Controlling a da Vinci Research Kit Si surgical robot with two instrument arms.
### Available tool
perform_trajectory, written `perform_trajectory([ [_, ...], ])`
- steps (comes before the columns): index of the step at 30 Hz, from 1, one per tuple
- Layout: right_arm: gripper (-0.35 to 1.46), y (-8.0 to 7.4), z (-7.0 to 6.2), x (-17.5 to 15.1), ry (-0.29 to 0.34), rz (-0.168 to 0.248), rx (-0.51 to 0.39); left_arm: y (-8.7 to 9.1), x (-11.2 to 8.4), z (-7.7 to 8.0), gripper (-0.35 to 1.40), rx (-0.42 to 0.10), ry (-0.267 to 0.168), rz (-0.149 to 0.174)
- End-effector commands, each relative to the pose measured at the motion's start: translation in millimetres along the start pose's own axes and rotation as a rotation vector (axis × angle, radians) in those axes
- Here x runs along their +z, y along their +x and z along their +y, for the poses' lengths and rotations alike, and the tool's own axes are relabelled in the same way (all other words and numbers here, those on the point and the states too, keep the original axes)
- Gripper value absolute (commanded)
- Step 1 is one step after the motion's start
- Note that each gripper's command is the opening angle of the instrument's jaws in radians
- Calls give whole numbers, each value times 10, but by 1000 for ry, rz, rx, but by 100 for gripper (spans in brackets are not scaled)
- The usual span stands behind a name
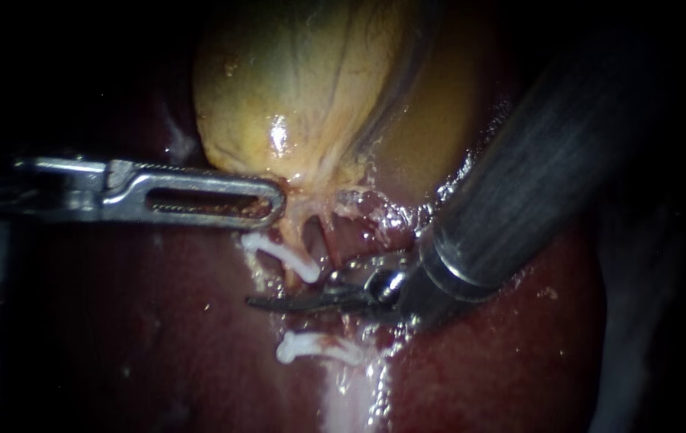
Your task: Go back from the cut left tube
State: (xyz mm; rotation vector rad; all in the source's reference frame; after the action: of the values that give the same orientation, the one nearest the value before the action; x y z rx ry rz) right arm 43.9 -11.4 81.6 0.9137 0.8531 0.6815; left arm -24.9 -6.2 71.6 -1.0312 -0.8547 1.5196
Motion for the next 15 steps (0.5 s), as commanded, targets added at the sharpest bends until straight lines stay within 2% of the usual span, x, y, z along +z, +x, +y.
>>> perform_trajectory([
  [1,-35,0,0,0,1,0,-3,0,0,0,-35,0,0,0],
  [7,-35,-1,0,-1,0,-4,-15,-1,-2,0,-35,1,-1,-1],
  [10,-35,-2,0,-2,2,-7,-81,-1,-4,-1,-35,1,-2,-2],
  [12,-35,-3,-1,-3,4,-5,-81,-1,-4,-1,-35,1,-2,-2],
  [13,-23,-3,-1,-3,5,-2,-81,-1,-4,-1,-35,1,-2,-2],
  [15,36,-2,-2,-2,9,6,-82,-1,-4,-1,-35,1,-2,-2],
])
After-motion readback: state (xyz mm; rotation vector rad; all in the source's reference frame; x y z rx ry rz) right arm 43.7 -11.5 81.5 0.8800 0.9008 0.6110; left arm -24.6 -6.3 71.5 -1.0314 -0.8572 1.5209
